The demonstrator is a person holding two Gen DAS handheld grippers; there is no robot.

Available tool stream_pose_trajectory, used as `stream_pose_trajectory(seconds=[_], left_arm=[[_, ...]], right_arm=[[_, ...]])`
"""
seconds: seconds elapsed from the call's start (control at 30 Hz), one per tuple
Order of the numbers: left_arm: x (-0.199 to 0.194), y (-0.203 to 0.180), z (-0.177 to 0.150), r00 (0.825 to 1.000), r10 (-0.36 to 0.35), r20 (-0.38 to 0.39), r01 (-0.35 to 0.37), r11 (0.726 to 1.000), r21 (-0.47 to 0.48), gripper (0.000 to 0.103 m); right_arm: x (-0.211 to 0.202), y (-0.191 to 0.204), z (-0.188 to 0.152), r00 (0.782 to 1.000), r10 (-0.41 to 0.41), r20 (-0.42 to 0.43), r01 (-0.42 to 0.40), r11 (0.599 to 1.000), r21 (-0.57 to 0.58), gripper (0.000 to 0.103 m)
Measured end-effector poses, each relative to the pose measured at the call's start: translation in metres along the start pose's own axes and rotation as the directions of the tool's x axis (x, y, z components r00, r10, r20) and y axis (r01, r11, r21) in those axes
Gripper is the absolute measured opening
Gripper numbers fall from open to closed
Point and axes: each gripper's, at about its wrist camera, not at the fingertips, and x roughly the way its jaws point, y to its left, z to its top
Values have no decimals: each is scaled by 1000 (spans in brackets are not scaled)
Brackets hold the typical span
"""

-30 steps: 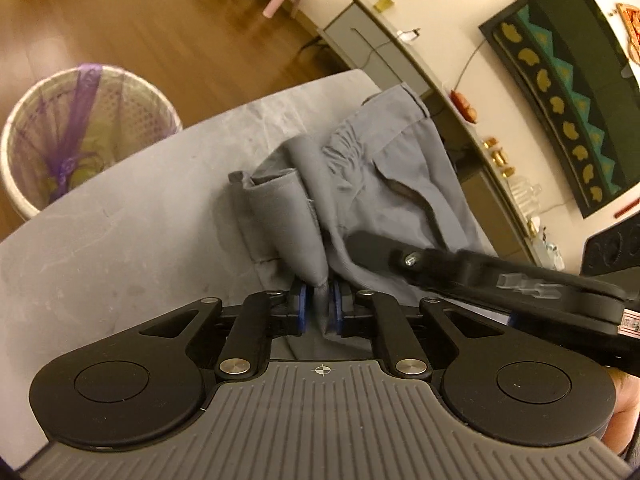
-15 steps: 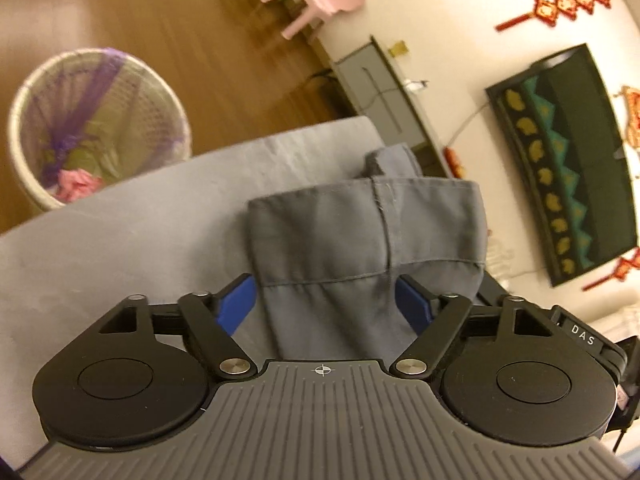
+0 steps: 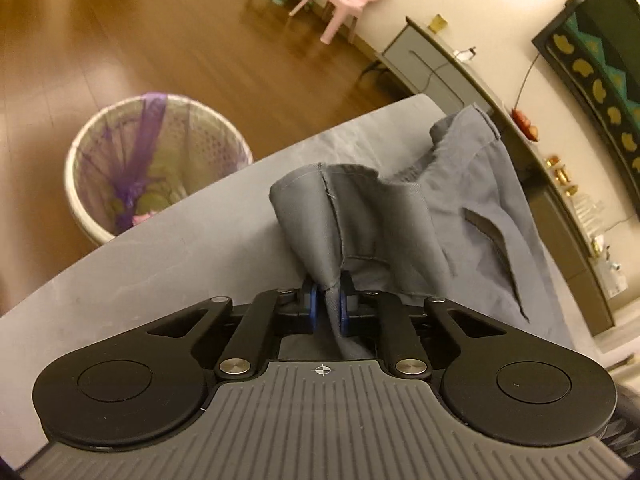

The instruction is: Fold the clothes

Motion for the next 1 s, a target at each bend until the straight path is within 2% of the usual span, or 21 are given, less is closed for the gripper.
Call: stream_pose_trajectory(seconds=[0.03, 0.1, 0.17, 0.27, 0.33, 0.37, 0.4, 0.47, 0.5, 0.57, 0.63, 0.67, 0.7, 0.73, 0.77, 0.83, 0.87, 0.9, 0.93, 1.0], left_arm=[[-1, 5, 1, 1000, -16, -11, 15, 1000, -23, 1], [-8, 15, 3, 999, -44, -30, 42, 996, -82, 4], [-20, 25, 6, 997, -67, -35, 62, 989, -131, 5], [-49, 32, 15, 997, -59, 43, 64, 990, -123, 7], [-66, 30, 22, 992, -21, 121, 31, 996, -82, 7], [-70, 27, 25, 989, -29, 146, 36, 998, -50, 10], [-70, 21, 26, 988, -57, 145, 58, 998, -8, 13], [-63, 5, 25, 988, -112, 110, 103, 991, 86, 27], [-57, -5, 23, 988, -120, 98, 107, 986, 130, 31], [-45, -23, 19, 989, -115, 91, 93, 973, 212, 49], [-33, -35, 18, 991, -97, 93, 70, 963, 262, 52], [-27, -39, 18, 993, -86, 87, 59, 959, 276, 49], [-20, -41, 18, 995, -69, 74, 46, 959, 281, 45], [-13, -40, 17, 997, -46, 61, 27, 958, 286, 21], [-7, -37, 16, 998, -30, 52, 14, 959, 282, 4], [-1, -26, 18, 998, -37, 41, 25, 967, 255, 0], [-3, -19, 22, 996, -86, 34, 76, 972, 222, 0], [-5, -8, 26, 988, -156, 21, 151, 978, 146, 0], [-6, 6, 30, 971, -240, 3, 240, 970, 38, 0], [-5, 32, 35, 919, -394, -10, 386, 907, -170, 0]], right_arm=[[5, -1, -1, 1000, -10, -8, 10, 1000, -3, 3], [3, -4, -1, 1000, -12, -21, 13, 1000, 7, 15], [-7, -6, 0, 1000, -10, 10, 10, 1000, 5, 16], [-19, -4, -1, 998, -4, 55, 6, 1000, -24, 16], [-25, 1, -3, 997, -9, 72, 13, 999, -51, 16], [-25, 4, -6, 997, -14, 75, 19, 998, -65, 16], [-24, 8, -10, 997, -12, 76, 18, 996, -84, 16], [-23, 17, -19, 997, -3, 81, 13, 992, -125, 16], [-28, 28, -26, 996, -2, 86, 15, 988, -152, 16], [-28, 43, -37, 993, -31, 112, 54, 976, -211, 16], [-32, 57, -50, 986, -28, 162, 69, 964, -256, 16], [-32, 63, -54, 986, -1, 165, 48, 960, -277, 16], [-29, 67, -57, 987, -2, 158, 49, 955, -293, 11], [-26, 71, -59, 989, -4, 150, 51, 950, -309, 9], [-21, 70, -57, 990, -12, 139, 53, 953, -297, 11], [-11, 64, -53, 993, -35, 112, 63, 964, -259, 18], [-5, 59, -50, 994, -50, 95, 72, 970, -234, 20], [-1, 57, -50, 993, -81, 87, 99, 970, -220, 20], [1, 55, -51, 989, -129, 78, 143, 967, -212, 20], [2, 50, -55, 970, -235, 59, 242, 949, -204, 18]])
